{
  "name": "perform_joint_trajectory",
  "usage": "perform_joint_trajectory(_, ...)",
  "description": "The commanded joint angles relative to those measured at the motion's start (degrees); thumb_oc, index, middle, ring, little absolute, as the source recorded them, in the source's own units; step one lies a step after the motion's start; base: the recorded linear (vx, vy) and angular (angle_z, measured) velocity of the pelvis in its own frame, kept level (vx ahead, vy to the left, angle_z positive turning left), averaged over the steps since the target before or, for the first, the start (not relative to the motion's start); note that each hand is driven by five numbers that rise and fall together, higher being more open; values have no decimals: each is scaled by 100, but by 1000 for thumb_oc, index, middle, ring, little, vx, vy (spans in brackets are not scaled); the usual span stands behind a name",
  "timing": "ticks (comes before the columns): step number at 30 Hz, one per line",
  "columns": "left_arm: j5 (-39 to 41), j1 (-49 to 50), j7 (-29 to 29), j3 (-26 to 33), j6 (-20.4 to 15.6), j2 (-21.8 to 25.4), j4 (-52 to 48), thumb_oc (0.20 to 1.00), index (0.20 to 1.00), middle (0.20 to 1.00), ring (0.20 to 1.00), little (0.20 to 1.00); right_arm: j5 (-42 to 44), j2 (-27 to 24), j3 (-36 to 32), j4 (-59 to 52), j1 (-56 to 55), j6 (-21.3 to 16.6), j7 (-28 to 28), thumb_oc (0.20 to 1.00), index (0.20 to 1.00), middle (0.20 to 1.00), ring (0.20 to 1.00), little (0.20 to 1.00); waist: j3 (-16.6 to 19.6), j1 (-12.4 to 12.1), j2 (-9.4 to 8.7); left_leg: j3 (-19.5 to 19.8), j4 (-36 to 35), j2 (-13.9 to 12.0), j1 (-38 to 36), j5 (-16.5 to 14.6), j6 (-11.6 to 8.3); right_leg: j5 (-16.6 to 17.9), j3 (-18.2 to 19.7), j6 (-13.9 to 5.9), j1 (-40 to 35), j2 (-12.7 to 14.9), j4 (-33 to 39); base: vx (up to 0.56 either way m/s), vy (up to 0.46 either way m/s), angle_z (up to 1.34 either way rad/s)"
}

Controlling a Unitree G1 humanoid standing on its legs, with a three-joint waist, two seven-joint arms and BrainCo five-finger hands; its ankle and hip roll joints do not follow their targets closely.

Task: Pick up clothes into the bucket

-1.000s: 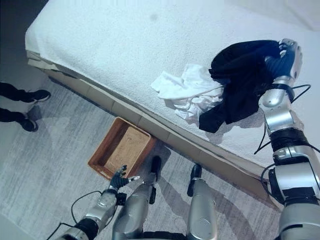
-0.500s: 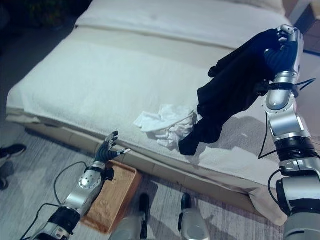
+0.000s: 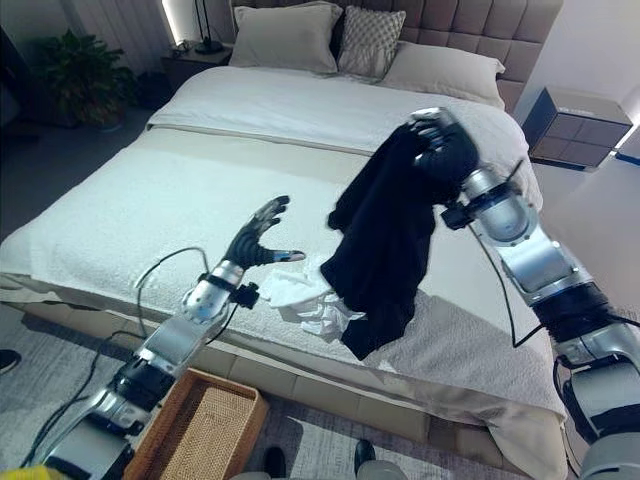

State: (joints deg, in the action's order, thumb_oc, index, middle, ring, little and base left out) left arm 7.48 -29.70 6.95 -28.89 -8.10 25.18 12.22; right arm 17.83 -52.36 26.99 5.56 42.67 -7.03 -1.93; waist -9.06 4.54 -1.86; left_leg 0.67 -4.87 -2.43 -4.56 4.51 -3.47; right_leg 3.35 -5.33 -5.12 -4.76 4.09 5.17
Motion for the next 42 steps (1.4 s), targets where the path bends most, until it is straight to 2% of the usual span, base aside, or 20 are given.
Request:
perform_joint_trajectory(1, -111, -578, -66, -391, -99, -227, 644, 1000, 1000, 1000, 1000, 1000, 725, 159, 100, -336, 683, -254, 174, 200, 200, 200, 200, 200, 545, 51, -347, 66, 486, 127, 38, -705, -28, -375, -159, -348, -6, 327, -401, 0, 0, 0)
perform_joint_trajectory(8, -287, -822, -265, -817, 1, -542, 926, 1000, 1000, 1000, 1000, 1000, 902, 344, 260, -675, 679, -268, 337, 200, 200, 200, 200, 200, 553, 88, -333, 81, 477, 137, 50, -652, -7, -346, -149, -343, 2, 338, -403, -7, 1, -2)
perform_joint_trajectory(12, 733, -771, -762, -1160, 40, -616, 701, 1000, 1000, 1000, 1000, 1000, 1052, 325, 269, -911, 602, -273, 430, 200, 200, 200, 200, 200, 540, 110, -292, 97, 480, 132, 46, -649, -10, -343, -167, -348, -13, 346, -397, 0, 0, 0)
perform_joint_trajectory(16, 1949, -794, -1389, -1846, 398, -534, 451, 1000, 1000, 1000, 1000, 1000, 1244, 290, 310, -1053, 511, -241, 470, 200, 200, 200, 200, 200, 526, 146, -231, 117, 484, 134, 32, -648, -19, -333, -195, -354, -40, 343, -377, 0, 0, 0)
perform_joint_trajectory(18, 2091, -811, -1463, -1983, 475, -527, 495, 1000, 1000, 1000, 1000, 1000, 1235, 296, 316, -1070, 512, -227, 452, 200, 200, 200, 200, 200, 516, 150, -216, 121, 474, 121, -9, -691, -25, -370, -197, -356, -79, 328, -370, 0, 0, 0)
perform_joint_trajectory(20, 2234, -894, -1621, -2223, 633, -406, 598, 241, 241, 241, 241, 241, 1206, 284, 233, -1084, 421, -220, 404, 200, 200, 200, 200, 200, 490, 161, -201, 141, 482, 115, 8, -679, -26, -367, -206, -362, -77, 337, -368, 0, 0, 0)
perform_joint_trajectory(21, 2194, -894, -1630, -2224, 638, -352, 604, 200, 200, 200, 200, 200, 1185, 281, 184, -1077, 383, -223, 381, 200, 200, 200, 200, 200, 484, 157, -198, 148, 484, 118, 12, -679, -25, -366, -206, -362, -72, 337, -371, 0, 0, 0)
perform_joint_trajectory(25, 2119, -748, -1585, -2108, 621, -310, 727, 200, 200, 200, 200, 200, 1070, 307, -67, -1113, 196, -246, 277, 200, 200, 200, 200, 200, 468, 146, -205, 171, 493, 137, 36, -679, -20, -362, -212, -361, -49, 336, -375, 0, 0, 0)
perform_joint_trajectory(27, 1996, -365, -1419, -1733, 561, -372, 883, 200, 200, 200, 200, 200, 1031, 459, -485, -1147, -170, -299, 165, 200, 200, 200, 200, 200, 434, 127, -203, 188, 502, 153, 66, -681, -5, -358, -206, -357, -28, 344, -378, -8, 3, 3)
perform_joint_trajectory(29, 1958, -258, -1389, -1637, 547, -387, 905, 200, 200, 200, 200, 200, 1017, 492, -593, -1191, -293, -301, 157, 200, 200, 200, 200, 200, 434, 115, -210, 191, 511, 151, 79, -683, -2, -360, -215, -358, -23, 347, -382, 0, 0, 0)
perform_joint_trajectory(31, 1879, 231, -1185, -1131, 506, -514, 1056, 200, 200, 200, 200, 200, 1141, 709, -1103, -1287, -854, -342, 128, 200, 200, 200, 200, 200, 399, 89, -225, 202, 543, 161, 124, -694, 15, -376, -222, -349, 3, 355, -412, 0, 0, 0)
perform_joint_trajectory(32, 1879, 232, -1185, -1132, 506, -514, 1056, 200, 200, 200, 200, 200, 1141, 709, -1105, -1289, -857, -341, 128, 200, 200, 200, 200, 200, 400, 88, -225, 201, 543, 161, 126, -694, 15, -376, -222, -349, 4, 355, -412, 0, 0, 0)
perform_joint_trajectory(33, 1858, 540, -1090, -834, 486, -582, 1087, 200, 200, 200, 200, 200, 1234, 809, -1375, -1374, -1191, -376, 124, 200, 200, 200, 200, 200, 383, 79, -236, 201, 554, 167, 144, -699, 21, -384, -225, -340, 21, 358, -428, 0, 0, 0)
perform_joint_trajectory(34, 1857, 546, -1089, -840, 486, -580, 1085, 200, 200, 200, 200, 200, 1233, 811, -1385, -1386, -1210, -371, 125, 200, 200, 200, 200, 200, 391, 75, -239, 201, 556, 167, 146, -700, 21, -386, -225, -340, 24, 358, -429, 0, 0, 0)
perform_joint_trajectory(36, 1924, 985, -988, -422, 475, -635, 1013, 200, 200, 200, 200, 200, 1389, 949, -1800, -1499, -1711, -417, 129, 200, 200, 200, 200, 200, 366, 53, -257, 212, 567, 177, 167, -709, 32, -394, -230, -337, 41, 364, -442, 0, 0, 0)
perform_joint_trajectory(37, 1977, 1140, -953, -272, 458, -650, 954, 200, 200, 200, 200, 200, 1415, 996, -1926, -1504, -1853, -435, 110, 307, 307, 307, 307, 307, 366, 40, -264, 217, 561, 181, 173, -710, 35, -399, -238, -336, 44, 365, -438, 0, 0, 0)
perform_joint_trajectory(38, 1977, 1147, -953, -274, 460, -647, 948, 200, 200, 200, 200, 200, 1415, 999, -1930, -1511, -1864, -433, 110, 366, 366, 366, 366, 366, 372, 40, -266, 217, 561, 181, 172, -710, 35, -399, -239, -336, 44, 366, -438, 11, 1, 5)
perform_joint_trajectory(39, 2066, 1374, -899, -51, 442, -640, 797, 200, 200, 200, 200, 200, 1458, 1125, -2138, -1529, -2111, -463, 61, 1000, 1000, 1000, 1000, 1000, 363, 27, -272, 227, 569, 187, 184, -718, 41, -409, -240, -331, 55, 369, -453, 8, 0, 7)
perform_joint_trajectory(40, 2066, 1375, -898, -51, 442, -639, 797, 200, 200, 200, 200, 200, 1458, 1126, -2139, -1530, -2113, -463, 61, 1000, 1000, 1000, 1000, 1000, 364, 26, -272, 227, 569, 187, 185, -718, 41, -409, -240, -331, 56, 369, -453, 13, -2, 8)
perform_joint_trajectory(42, 2290, 1761, -822, 378, 403, -565, 406, 200, 200, 200, 200, 200, 1489, 1346, -2448, -1445, -2489, -488, -26, 1000, 1000, 1000, 1000, 1000, 349, 4, -279, 246, 560, 197, 193, -725, 46, -419, -245, -325, 69, 373, -462, 5, -2, 2)
